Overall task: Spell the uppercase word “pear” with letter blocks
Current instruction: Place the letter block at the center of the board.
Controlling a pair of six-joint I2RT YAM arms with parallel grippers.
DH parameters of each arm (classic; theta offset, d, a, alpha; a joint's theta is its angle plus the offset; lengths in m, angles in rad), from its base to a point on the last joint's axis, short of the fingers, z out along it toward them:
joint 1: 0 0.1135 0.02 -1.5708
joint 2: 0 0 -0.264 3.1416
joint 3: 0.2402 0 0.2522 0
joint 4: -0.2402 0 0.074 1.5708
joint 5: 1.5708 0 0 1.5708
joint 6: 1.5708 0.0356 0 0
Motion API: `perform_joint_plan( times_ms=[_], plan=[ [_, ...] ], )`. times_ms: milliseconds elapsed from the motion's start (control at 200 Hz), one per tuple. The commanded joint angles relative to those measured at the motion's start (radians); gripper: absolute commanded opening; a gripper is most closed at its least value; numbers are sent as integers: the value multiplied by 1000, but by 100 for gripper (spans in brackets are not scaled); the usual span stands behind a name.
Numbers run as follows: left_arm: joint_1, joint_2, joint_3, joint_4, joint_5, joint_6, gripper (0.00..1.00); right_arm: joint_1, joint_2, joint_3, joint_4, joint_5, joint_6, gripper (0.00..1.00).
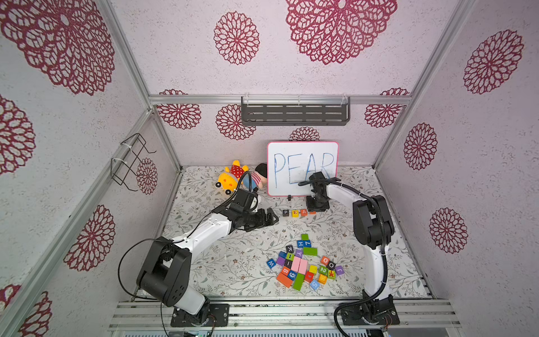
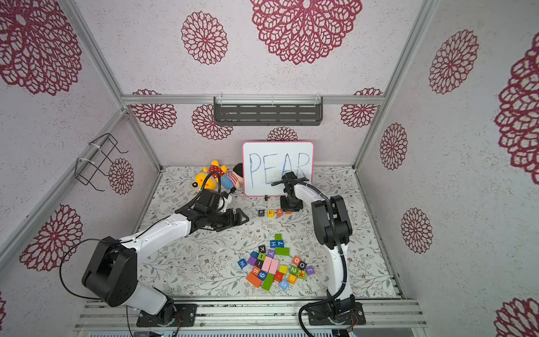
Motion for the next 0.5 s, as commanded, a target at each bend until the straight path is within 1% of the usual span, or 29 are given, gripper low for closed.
perform_joint_plan(
  times_ms=[0,270,495],
  plan=[
    [7,-17,-12,15,5,7,98,6,15,20,-38,4,-16,38],
    [7,-19,-16,17,4,6,98,4,8,26,-50,20,-2,45],
    [7,-23,-16,22,3,4,98,5,0,46,-70,48,19,46]
  ],
)
